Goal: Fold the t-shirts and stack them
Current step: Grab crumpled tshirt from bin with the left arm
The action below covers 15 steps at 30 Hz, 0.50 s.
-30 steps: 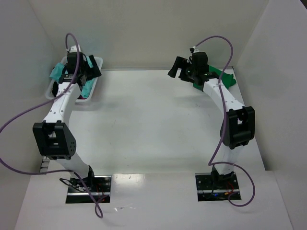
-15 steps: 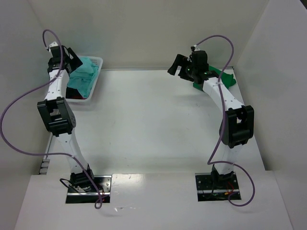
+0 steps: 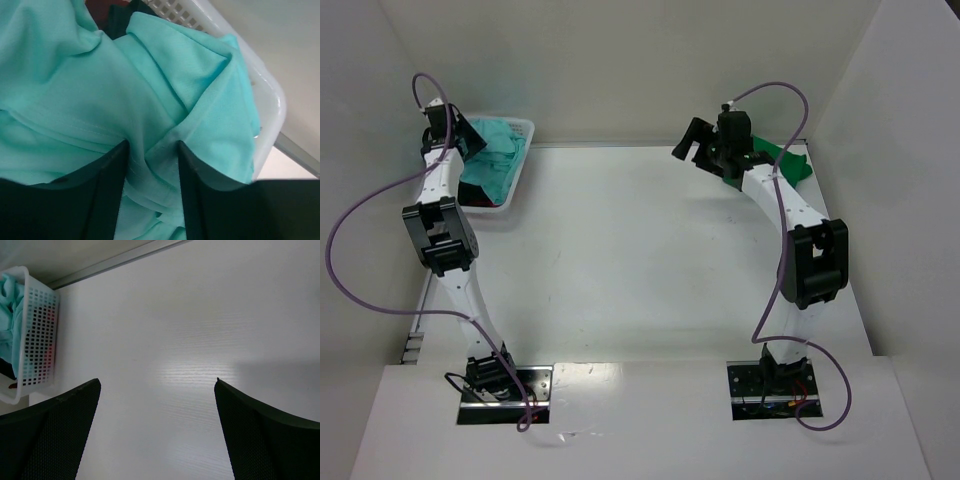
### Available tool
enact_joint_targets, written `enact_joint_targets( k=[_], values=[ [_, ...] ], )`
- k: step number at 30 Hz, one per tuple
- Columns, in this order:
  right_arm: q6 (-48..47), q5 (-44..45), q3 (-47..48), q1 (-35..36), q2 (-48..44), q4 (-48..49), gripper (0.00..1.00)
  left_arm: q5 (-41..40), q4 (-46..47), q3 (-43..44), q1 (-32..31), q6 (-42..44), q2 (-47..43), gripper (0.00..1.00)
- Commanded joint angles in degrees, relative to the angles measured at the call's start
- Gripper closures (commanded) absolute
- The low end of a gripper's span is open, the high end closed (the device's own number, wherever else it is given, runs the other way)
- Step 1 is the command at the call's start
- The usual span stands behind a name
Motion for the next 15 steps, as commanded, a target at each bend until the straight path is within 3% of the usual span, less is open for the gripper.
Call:
enact_joint_targets(
  k=[1,3,6,10,15],
  values=[
    [0.7,1.2,-0.3,0.4,-1.5,2.5,0.00,4.5,3.1,2.5,-0.2,1.0,0.3,0.53],
    [0.7,1.2,-0.3,0.4,-1.5,2.5,0.00,5.2,3.1,1.5,-0.2,1.0,-0.9,0.82],
    [0.7,1.2,-0.3,0.4,-1.5,3.0,0.00,5.2,3.1,0.8,-0.2,1.0,-2.6,1.00],
    [-0.9,1.2,-0.3,0.4,-2.0,3.0,0.00,6.8,1.7,0.2,-0.9,1.6,-6.9,1.00],
    [-3.7,0.4,3.9,0.4,-3.1,2.4,0.00,9.0,-4.8,4.3,-7.6,12.8,-18.9,1.00]
  ],
)
